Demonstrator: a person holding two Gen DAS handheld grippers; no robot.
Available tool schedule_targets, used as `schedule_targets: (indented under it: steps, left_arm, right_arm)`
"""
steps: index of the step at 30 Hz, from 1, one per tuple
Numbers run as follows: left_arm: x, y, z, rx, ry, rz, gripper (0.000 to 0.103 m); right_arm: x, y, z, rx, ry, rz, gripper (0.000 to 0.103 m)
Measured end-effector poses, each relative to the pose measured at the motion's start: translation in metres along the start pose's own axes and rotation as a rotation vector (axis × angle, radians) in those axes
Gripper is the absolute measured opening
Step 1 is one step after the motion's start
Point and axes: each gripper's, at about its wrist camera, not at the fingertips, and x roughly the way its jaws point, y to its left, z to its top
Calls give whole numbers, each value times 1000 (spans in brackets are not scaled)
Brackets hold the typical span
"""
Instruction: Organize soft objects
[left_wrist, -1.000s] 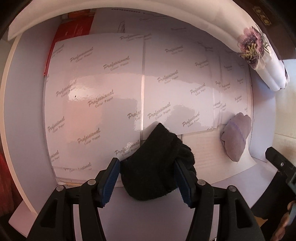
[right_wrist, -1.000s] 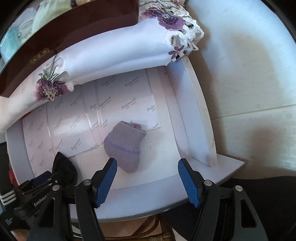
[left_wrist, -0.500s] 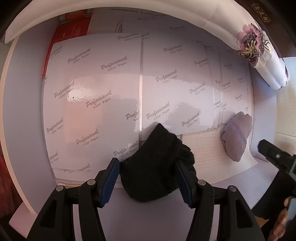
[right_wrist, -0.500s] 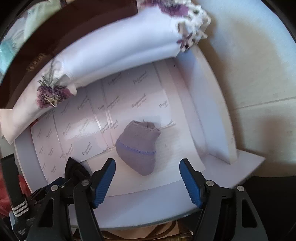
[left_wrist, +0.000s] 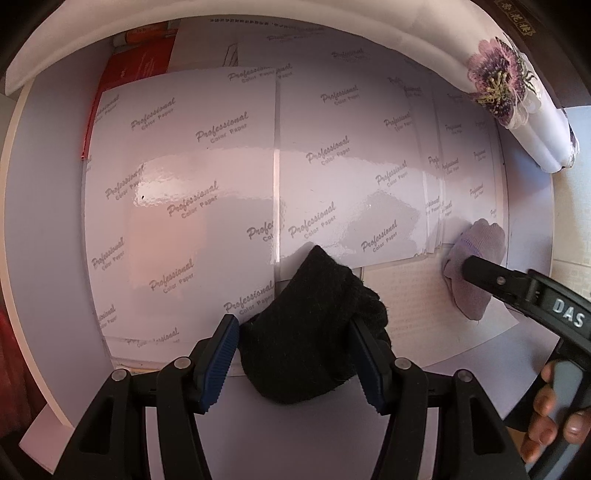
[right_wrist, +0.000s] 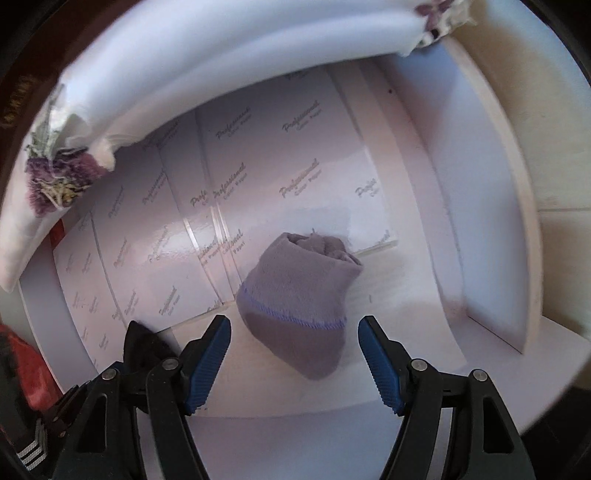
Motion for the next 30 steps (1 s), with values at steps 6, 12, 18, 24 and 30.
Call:
schedule_targets:
  steps: [6, 12, 18, 24, 30]
  left_arm:
    - [3, -5, 1, 17, 0, 1, 62]
    - [5, -19, -2, 71, -9, 23, 55]
    - [1, -24, -4, 105, -28, 19, 48]
    - [-1, -23, -5, 100, -30, 13, 48]
    - [-3, -25, -6, 112, -32, 24, 48]
  right_arm:
    - [20, 12, 2, -94, 13, -54, 58]
    - [20, 29, -2, -180, -7, -106, 56]
    - [9, 56, -12, -243, -50, -147, 54]
    - [-35, 76, -21, -289, -139, -72, 54]
    - [-80, 93, -32, -345, -213, 2, 54]
